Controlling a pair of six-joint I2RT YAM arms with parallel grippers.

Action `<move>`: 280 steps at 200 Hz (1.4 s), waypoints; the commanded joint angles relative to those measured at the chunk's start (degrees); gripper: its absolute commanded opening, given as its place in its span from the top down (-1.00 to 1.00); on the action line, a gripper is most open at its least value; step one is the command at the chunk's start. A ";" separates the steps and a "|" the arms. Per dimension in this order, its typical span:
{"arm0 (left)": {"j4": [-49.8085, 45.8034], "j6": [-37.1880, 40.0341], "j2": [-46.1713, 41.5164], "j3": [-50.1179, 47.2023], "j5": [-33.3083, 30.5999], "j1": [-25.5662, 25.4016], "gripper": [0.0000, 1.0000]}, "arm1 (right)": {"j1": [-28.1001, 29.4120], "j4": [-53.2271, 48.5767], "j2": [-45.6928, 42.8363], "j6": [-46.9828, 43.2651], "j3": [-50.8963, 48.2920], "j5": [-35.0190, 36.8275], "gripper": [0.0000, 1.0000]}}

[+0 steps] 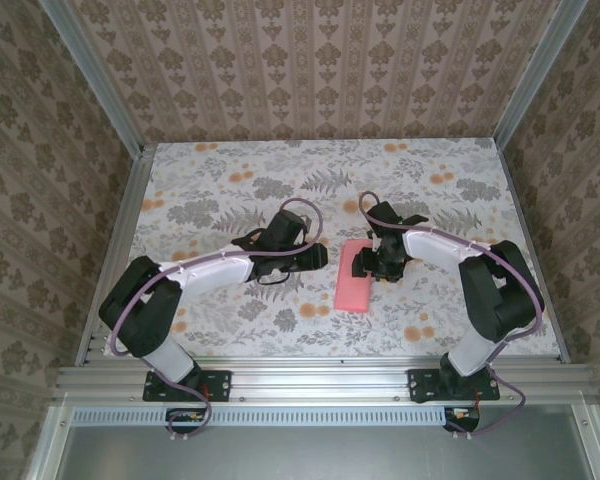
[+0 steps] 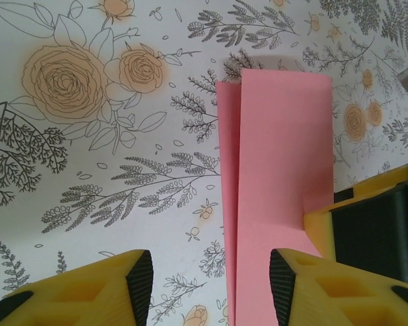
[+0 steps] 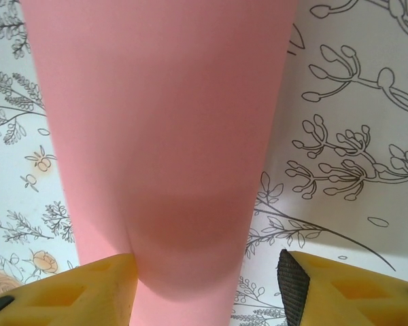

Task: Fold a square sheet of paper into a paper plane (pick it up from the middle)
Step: Hold the square sheet of paper at the center of the table.

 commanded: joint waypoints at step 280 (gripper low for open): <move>-0.78 1.58 4.46 5.27 2.64 -1.14 0.07 | -1.38 -2.45 5.59 -4.61 2.91 -2.06 -0.18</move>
